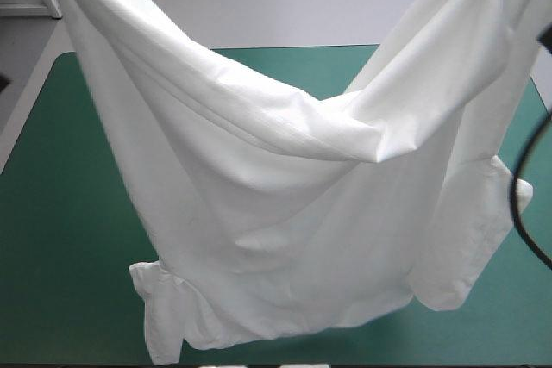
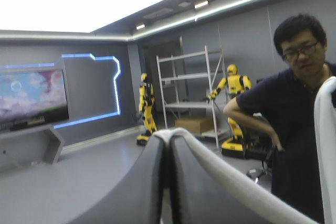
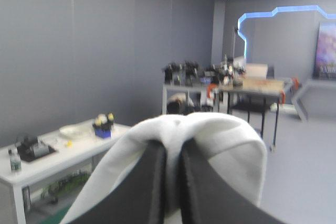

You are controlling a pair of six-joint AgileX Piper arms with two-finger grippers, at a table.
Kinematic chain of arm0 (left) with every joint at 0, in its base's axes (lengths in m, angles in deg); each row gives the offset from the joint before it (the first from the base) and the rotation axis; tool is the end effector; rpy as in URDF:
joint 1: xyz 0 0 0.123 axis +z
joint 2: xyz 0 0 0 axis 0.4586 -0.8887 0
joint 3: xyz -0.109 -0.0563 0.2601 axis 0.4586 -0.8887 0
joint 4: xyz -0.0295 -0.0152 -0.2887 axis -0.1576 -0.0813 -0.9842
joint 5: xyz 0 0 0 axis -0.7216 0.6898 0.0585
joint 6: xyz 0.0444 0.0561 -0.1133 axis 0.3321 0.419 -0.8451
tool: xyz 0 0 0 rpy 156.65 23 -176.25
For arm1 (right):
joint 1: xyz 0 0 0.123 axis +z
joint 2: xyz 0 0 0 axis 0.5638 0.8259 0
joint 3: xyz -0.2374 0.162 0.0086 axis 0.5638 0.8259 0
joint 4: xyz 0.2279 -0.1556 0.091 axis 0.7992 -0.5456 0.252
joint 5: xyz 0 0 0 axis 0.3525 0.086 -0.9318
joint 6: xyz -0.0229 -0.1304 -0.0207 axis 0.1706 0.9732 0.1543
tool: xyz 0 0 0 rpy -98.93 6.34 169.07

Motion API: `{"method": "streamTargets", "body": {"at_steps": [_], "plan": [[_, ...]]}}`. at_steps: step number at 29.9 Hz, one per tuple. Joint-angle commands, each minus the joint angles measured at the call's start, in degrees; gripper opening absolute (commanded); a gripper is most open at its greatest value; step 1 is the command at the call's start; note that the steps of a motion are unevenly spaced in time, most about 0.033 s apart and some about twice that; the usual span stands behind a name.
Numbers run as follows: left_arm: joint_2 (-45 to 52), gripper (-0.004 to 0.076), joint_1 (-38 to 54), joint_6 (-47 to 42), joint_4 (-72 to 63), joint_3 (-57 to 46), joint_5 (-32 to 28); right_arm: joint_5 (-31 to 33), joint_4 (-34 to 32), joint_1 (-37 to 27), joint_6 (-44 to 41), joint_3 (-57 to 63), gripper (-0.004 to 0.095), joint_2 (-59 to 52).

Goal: Fold the cloth

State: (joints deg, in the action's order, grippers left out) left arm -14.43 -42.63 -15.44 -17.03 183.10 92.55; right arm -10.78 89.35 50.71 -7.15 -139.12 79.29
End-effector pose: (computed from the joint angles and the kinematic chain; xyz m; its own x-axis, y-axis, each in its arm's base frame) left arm 0.1228 -0.0974 0.7301 0.3490 -0.1539 -0.9244 0.6628 0.7379 0.1274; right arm 0.1261 0.0678 0.7293 0.2615 0.1151 -0.9583 -0.4876 0.8726 -0.0283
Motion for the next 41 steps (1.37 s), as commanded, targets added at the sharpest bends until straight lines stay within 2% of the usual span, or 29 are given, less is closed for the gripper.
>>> {"method": "streamTargets", "body": {"at_steps": [1, 4, 6, 9, 13, 17, 22, 27, 30, 34, 41], "plan": [[-5.68, -0.0009, -0.42, -1.66, 3.75, 0.34, 0.20, 3.42, -6.31, -0.02, -2.33, -0.32, -0.0019, 5.39], [-10.57, -0.0009, -0.42, -3.39, 9.78, 0.34, 1.53, 4.08, -9.33, -0.02, -2.77, -0.32, -0.0019, 10.48], [-13.53, -0.0009, -0.32, -3.38, 12.61, 0.34, 0.61, 0.76, -11.16, -0.02, -3.02, -0.32, -0.0019, 13.92], [-17.54, -0.0009, -0.32, -3.27, 15.11, 0.34, -5.72, -8.09, -12.28, -0.02, -3.02, -0.32, -0.0019, 17.85], [-20.39, -0.0009, -0.18, -3.16, 14.98, 0.34, -19.99, -20.39, -12.28, -0.02, -1.94, -0.44, -0.0019, 20.70], [-23.05, -0.0009, -0.18, -2.38, 15.21, 2.47, -23.98, -23.14, -14.25, -0.02, -1.83, -0.44, -0.0019, 21.52], [-27.34, -0.0009, -0.18, -2.17, 17.50, 3.15, -22.20, -14.88, -17.69, -1.36, -4.32, -0.32, -0.0019, 24.09], [-33.77, -0.0009, -0.18, -12.06, 28.83, 2.17, -8.42, 0.38, -16.52, -6.65, -10.49, -0.32, -0.0019, 31.72], [-37.51, -0.0009, -0.09, -16.97, 32.83, 0.01, -3.40, 10.56, -13.71, -9.20, -10.06, -0.32, -0.0019, 37.33], [-41.90, -0.0009, -0.09, -19.70, 32.85, -4.40, -2.37, 11.38, -8.08, -10.95, -10.31, 1.30, -0.0019, 42.99], [-43.72, -0.0009, -0.09, -21.84, 31.10, -15.15, -0.45, 11.38, -4.57, -11.12, -9.05, 13.47, -0.0019, 46.11]]}}
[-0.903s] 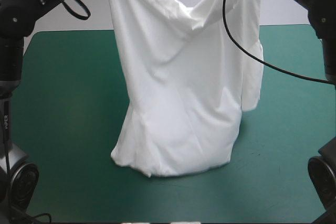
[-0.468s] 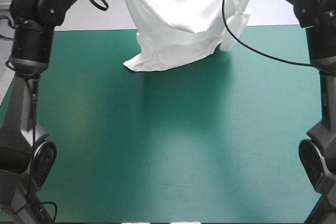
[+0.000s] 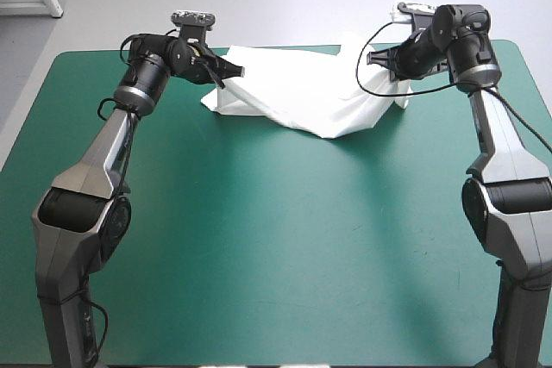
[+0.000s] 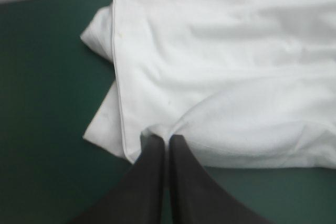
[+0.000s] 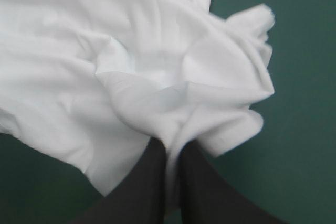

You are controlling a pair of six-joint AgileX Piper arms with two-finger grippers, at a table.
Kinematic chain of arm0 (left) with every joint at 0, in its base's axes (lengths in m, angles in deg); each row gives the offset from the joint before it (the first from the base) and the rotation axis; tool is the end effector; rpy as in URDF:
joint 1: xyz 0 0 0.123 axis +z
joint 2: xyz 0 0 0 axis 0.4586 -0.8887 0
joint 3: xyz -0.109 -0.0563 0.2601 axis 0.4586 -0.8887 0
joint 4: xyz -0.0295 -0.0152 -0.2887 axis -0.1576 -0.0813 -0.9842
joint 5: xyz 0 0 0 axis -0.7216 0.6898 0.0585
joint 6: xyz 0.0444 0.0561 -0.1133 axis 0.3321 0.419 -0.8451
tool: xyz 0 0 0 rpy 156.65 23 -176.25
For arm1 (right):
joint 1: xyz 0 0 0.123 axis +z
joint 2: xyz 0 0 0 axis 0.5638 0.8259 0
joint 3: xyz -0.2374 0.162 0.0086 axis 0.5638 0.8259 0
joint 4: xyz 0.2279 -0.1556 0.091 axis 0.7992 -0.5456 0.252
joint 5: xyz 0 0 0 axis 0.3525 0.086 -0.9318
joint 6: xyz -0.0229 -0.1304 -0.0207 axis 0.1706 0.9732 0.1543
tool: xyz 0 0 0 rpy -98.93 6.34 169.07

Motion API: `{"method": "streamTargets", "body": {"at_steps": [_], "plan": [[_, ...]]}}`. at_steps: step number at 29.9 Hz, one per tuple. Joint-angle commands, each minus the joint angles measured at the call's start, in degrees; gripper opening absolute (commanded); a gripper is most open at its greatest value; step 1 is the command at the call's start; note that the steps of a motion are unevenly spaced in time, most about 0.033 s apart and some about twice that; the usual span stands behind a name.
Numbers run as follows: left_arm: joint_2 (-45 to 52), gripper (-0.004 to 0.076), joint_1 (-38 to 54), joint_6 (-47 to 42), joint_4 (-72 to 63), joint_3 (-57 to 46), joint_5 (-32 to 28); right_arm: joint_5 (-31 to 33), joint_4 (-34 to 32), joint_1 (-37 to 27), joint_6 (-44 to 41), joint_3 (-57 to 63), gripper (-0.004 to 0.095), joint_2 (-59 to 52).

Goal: Fold the cloth

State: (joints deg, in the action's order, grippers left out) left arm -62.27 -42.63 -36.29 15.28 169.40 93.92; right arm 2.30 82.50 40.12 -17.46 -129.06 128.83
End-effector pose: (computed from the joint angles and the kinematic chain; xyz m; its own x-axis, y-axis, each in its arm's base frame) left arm 0.5315 -0.1534 0.3110 -0.6935 0.1542 -0.7038 0.2777 0.9586 -0.0635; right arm 0.5313 0.0720 0.3229 -0.8443 0.0369 -0.5347 -0.0706 0.9813 0.1792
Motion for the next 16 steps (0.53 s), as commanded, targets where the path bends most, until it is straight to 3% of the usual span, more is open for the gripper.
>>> {"method": "streamTargets", "body": {"at_steps": [1, 9, 16], "plan": [[4.23, -0.0009, -0.09, -0.98, -1.64, -2.67, -0.92, -1.71, 2.54, -0.54, 1.55, 5.95, -0.0019, -3.65], [12.51, -0.0009, -0.19, 0.31, -1.74, -14.17, 0.93, -4.09, 2.76, -0.41, 2.22, 25.19, -0.0019, -12.75], [27.22, -0.0009, -0.19, 3.35, -1.49, -37.25, 2.93, -6.43, 1.76, -0.41, 2.83, 45.36, -0.0019, -24.94]]}}
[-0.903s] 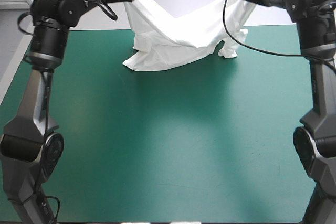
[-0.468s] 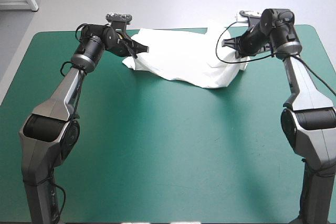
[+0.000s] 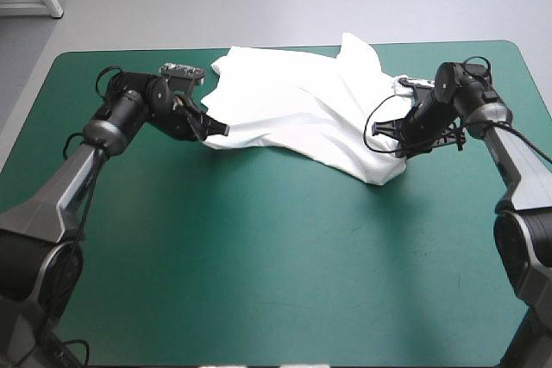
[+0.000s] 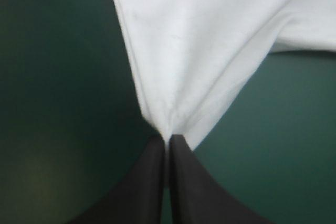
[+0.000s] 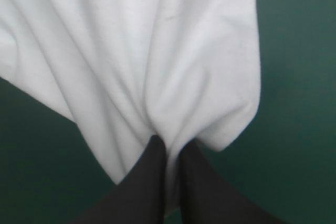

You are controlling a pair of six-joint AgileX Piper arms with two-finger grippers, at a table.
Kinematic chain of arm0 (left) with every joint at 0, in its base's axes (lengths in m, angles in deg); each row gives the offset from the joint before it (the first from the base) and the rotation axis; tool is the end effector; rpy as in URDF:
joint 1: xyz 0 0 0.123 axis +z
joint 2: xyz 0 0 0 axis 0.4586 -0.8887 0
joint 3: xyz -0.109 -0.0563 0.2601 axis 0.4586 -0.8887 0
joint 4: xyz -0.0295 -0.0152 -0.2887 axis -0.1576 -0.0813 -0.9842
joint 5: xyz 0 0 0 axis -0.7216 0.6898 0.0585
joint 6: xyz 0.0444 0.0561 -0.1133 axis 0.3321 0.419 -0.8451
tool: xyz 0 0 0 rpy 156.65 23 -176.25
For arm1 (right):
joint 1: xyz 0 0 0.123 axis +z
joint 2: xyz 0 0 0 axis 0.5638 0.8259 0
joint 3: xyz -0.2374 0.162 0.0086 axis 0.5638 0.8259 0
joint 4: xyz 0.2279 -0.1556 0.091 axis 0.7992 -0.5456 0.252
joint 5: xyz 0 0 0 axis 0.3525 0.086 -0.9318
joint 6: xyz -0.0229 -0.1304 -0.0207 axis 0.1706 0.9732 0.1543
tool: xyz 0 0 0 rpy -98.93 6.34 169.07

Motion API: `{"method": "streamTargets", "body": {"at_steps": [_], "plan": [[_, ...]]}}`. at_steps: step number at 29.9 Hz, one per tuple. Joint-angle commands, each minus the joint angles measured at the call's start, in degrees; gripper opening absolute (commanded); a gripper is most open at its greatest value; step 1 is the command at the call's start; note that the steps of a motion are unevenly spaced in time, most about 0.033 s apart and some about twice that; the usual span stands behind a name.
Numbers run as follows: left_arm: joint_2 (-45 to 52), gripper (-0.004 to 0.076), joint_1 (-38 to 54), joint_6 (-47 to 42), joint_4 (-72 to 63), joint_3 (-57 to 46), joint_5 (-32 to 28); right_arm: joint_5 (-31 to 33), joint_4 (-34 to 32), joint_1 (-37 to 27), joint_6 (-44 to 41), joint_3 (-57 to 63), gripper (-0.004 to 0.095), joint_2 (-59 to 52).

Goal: Fold the cloth

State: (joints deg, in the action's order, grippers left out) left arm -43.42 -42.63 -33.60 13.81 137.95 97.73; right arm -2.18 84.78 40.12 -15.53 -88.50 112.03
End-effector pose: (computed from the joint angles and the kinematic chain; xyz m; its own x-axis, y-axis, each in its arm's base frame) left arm 0.4252 -0.1276 0.2685 -0.8469 0.2339 -0.4776 0.3013 0.9510 -0.0687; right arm 0.4335 0.0664 0.2315 -0.9733 0.0159 -0.2290 -0.0284 0.9815 0.1891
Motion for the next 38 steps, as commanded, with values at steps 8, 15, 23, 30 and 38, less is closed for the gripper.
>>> {"method": "streamTargets", "body": {"at_steps": [8, 15, 23, 30, 38], "plan": [[24.03, -0.0009, -0.19, 5.10, -4.47, -22.58, 9.15, 0.50, -3.96, -0.41, -0.33, 23.68, -0.0019, -26.66], [34.54, -0.0009, -0.19, 4.34, -11.38, -30.96, 17.90, 2.78, -4.58, -0.41, -2.20, 36.90, -0.0019, -40.00], [41.65, -0.0009, -0.30, 1.64, -16.38, -40.22, 17.90, 2.78, -1.76, -0.41, -3.90, 46.78, -0.0019, -46.76], [44.87, -0.0009, -0.30, 1.04, -19.02, -49.90, 17.90, 2.78, 2.20, -0.41, -4.04, 54.69, -0.0019, -48.93], [44.83, -0.0006, -0.30, 1.92, -15.25, -53.24, 17.13, 2.14, 1.70, -0.41, -5.15, 55.91, -0.0018, -49.63]]}}
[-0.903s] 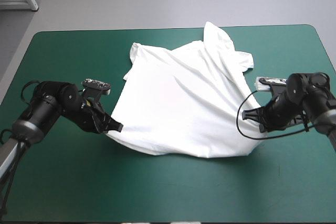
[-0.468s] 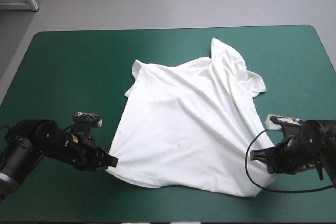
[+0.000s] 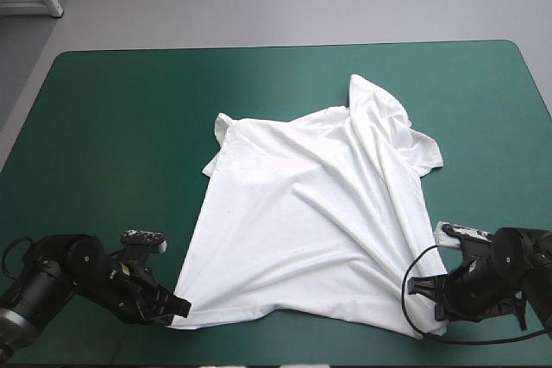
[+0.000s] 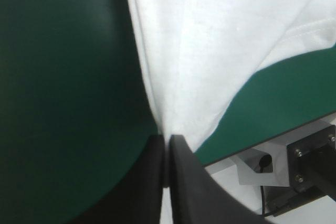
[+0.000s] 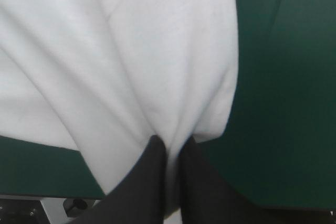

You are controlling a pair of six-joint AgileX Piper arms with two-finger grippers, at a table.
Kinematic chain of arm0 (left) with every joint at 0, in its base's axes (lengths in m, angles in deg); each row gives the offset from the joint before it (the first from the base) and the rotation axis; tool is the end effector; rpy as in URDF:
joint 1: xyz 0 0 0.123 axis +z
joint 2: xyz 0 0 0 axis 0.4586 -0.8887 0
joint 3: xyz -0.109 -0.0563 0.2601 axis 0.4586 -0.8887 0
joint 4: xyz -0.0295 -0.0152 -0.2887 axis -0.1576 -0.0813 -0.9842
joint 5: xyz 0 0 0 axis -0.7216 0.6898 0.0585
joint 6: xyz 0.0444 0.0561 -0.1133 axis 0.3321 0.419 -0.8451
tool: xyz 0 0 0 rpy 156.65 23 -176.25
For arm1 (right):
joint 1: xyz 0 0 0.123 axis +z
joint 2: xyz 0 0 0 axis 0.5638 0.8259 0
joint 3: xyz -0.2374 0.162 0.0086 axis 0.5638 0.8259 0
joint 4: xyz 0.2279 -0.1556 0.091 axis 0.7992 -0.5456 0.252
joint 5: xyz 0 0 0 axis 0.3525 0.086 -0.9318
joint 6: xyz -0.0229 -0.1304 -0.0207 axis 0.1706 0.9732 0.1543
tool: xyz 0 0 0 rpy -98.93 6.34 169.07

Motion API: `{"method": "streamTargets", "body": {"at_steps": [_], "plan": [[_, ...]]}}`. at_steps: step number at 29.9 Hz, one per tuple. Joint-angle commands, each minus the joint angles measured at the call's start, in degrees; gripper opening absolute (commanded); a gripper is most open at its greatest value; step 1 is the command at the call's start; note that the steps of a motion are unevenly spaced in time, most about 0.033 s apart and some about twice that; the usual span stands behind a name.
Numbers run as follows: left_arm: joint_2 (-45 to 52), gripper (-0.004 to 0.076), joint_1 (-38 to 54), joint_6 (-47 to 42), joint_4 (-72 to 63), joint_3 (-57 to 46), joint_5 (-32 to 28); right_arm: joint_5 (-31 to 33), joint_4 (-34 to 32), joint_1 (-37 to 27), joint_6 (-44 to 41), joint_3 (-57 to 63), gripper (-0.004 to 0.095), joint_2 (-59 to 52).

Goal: Fold the cloth

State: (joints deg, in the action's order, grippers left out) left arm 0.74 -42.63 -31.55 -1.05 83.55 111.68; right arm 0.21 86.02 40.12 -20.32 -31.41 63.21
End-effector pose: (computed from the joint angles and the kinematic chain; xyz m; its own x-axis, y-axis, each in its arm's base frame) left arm 0.1522 -0.0871 0.1936 -0.9695 0.2307 -0.0829 0.2451 0.9123 -0.3280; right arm 0.1659 0.0423 0.1841 -0.9950 0.0955 -0.0279 0.0881 0.9762 0.1983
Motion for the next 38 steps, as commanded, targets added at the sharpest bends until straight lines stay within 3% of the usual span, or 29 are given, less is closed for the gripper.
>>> {"method": "streamTargets", "body": {"at_steps": [1, 4, 7, 15, 26, 29, 34, 38], "plan": [[0.67, 0.0000, -0.30, -0.13, -0.11, 1.15, 3.04, -0.37, 0.46, -0.41, -0.36, -1.18, -0.0017, -0.81], [0.67, 0.0028, -0.30, -0.13, 0.70, 1.15, 2.64, -0.27, 0.46, -0.41, -0.36, -1.18, 0.0011, -0.81], [0.67, 0.0113, -0.30, -0.13, 0.83, 1.15, 2.64, 0.37, 0.46, -0.41, -0.36, -1.18, 0.0108, -0.81], [0.67, 0.0517, -0.30, 1.50, -1.80, 7.00, 3.95, 0.37, 1.12, -0.41, -0.36, -6.64, 0.0613, -0.81], [0.67, 0.0498, -0.30, 1.50, -1.51, 33.09, 3.95, 0.37, 2.03, -0.41, -0.12, -33.69, 0.0506, -0.83], [0.67, 0.0474, -0.30, 1.50, -1.51, 40.82, 3.95, 0.37, 4.16, -0.41, 3.13, -41.87, 0.0493, -1.27], [0.67, 0.0468, -0.30, 1.88, -1.01, 49.84, 3.74, 0.37, 3.66, -0.41, 6.72, -53.64, 0.0390, -2.15], [0.67, 0.0468, -0.30, 2.71, -1.01, 56.06, 3.74, 0.37, 3.53, -0.41, 9.10, -60.97, 0.0389, -2.47]]}}
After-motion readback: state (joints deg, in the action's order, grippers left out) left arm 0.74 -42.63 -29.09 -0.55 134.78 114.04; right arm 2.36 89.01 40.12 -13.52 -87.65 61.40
